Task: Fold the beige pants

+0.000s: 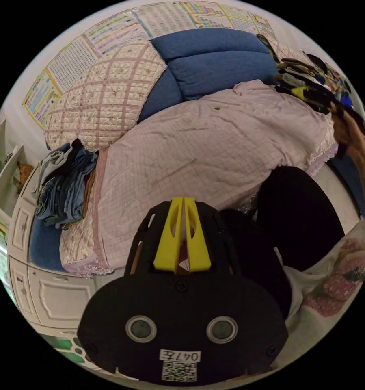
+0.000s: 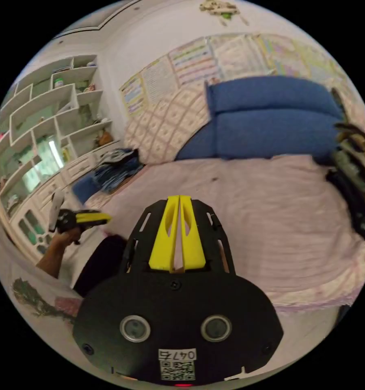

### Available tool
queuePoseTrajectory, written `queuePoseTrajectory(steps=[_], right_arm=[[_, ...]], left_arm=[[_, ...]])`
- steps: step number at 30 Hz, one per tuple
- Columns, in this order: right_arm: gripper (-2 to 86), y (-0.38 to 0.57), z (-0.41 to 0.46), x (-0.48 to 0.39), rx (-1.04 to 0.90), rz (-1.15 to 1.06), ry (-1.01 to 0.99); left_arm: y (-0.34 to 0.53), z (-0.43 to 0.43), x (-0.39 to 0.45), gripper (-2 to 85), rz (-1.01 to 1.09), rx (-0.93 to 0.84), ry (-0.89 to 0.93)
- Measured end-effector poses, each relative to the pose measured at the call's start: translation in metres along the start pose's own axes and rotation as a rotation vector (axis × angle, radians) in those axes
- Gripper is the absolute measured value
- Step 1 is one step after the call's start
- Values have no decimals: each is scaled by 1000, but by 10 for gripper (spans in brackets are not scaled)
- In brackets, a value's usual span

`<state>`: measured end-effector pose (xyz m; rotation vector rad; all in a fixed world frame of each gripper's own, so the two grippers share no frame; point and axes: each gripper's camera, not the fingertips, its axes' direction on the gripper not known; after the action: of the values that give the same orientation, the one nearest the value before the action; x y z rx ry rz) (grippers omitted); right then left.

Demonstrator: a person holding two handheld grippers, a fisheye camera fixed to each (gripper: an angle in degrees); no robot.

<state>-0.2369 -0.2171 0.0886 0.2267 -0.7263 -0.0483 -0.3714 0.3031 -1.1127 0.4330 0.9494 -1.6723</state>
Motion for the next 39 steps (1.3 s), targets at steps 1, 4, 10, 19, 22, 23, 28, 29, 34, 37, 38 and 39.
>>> queuePoseTrajectory(steps=[1, 4, 10, 19, 22, 23, 28, 29, 34, 37, 38, 39], right_arm=[[-12, 3, 32, -14, -72, 5, -116], [-12, 8, 94, -49, -203, -25, -271], [-9, -4, 163, -88, -327, -64, -299], [-6, -17, 263, -126, -500, -20, -397], [-6, -22, 293, -134, -541, -4, -466], [-7, -24, 304, -137, -550, 1, -487], [-8, -34, 342, -150, -580, 35, -535], [-8, -37, 351, -154, -586, 39, -546], [-8, -49, 383, -167, -606, 65, -583], [-8, -56, 399, -177, -614, 73, -591], [-8, -59, 404, -180, -614, 78, -593], [-8, -61, 406, -182, -614, 79, -594]], left_arm=[[-10, -19, 1, -8, -26, 6, -20], [-30, -62, -3, -7, -120, 26, -43], [-76, -137, -11, 12, -298, 42, -96], [-213, -279, -107, 64, -486, 264, -145], [-275, -315, -190, 85, -586, 292, -226], [-298, -326, -224, 87, -622, 318, -217], [-390, -356, -323, 87, -712, 317, -246], [-413, -362, -335, 91, -703, 308, -245], [-487, -384, -363, 102, -698, 314, -226], [-516, -380, -377, 105, -734, 234, -205], [-520, -379, -383, 97, -774, 215, -199], [-521, -380, -386, 93, -799, 206, -196]])
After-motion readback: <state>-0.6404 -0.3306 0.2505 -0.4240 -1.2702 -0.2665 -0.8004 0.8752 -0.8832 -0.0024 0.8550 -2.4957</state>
